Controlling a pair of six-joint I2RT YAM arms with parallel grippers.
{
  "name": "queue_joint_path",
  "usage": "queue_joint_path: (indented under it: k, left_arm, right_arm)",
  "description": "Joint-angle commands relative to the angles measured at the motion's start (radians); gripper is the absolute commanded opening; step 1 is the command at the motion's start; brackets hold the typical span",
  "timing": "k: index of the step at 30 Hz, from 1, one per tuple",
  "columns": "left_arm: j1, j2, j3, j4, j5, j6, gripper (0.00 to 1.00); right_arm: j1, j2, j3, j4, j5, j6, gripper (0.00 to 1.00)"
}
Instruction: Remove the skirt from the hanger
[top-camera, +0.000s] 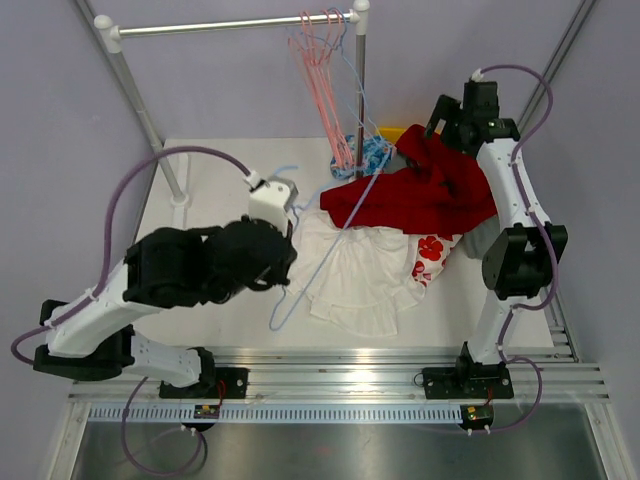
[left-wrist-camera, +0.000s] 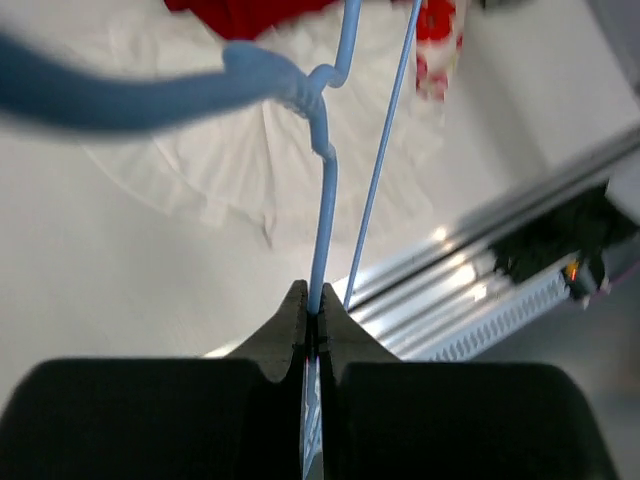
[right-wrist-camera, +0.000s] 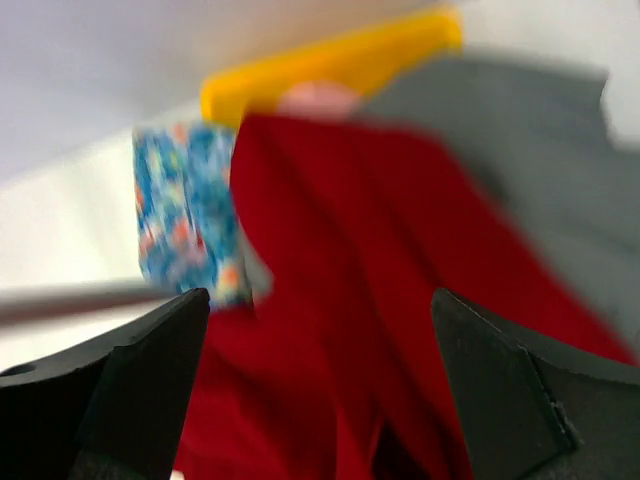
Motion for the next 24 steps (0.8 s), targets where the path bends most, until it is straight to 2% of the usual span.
queue_joint_path:
  k: [1,3,5,9,11,14,15,18,21,24]
  left_arm:
    - [0.108,0.069,0.212,-0.190,-0.188,0.166,0.00]
    - [0.144,0.091,0.360,-0.180,-0.209,0.249,0.00]
    - [0.156,0.088,0.470,-0.147,-0.226,0.324,0.00]
    - [0.275,0.082,0.556,-0.082,-0.255,0.422,0.00]
    - [0.328,0.080,0.550,-0.036,-0.259,0.479,0.00]
    - [0.478,0.091,0.494,0.014,-0.237,0.531,0.00]
    - [0.566,0.093,0.442,0.028,-0.195,0.538,0.00]
    - [0.732,0.114,0.348,0.076,-0.054,0.544,0.00]
    - [0.831,0.142,0.244,0.129,0.052,0.542,0.00]
    - [0.897,0.197,0.246,0.159,0.111,0.544,0.00]
  right_arm:
    - [0.041,-0.226,-0.290,0.086,-0.062,0.011,1.00]
    - [0.041,-0.344,-0.459,0.152,-0.062,0.029,0.99]
    - [0.041,-0.432,-0.542,0.170,-0.038,0.031,0.99]
    - [0.040,-0.539,-0.734,0.200,-0.050,0.051,0.99]
    - [0.041,-0.582,-0.783,0.216,-0.076,0.056,0.99]
    - [0.041,-0.613,-0.842,0.212,-0.098,0.063,0.99]
    - [0.043,-0.618,-0.857,0.212,-0.104,0.069,0.99]
    - [0.052,-0.648,-0.883,0.210,-0.127,0.085,0.99]
    - [0.059,-0.685,-0.905,0.220,-0.138,0.099,0.99]
    - [0.066,-0.708,-0.915,0.223,-0.142,0.105,0.99]
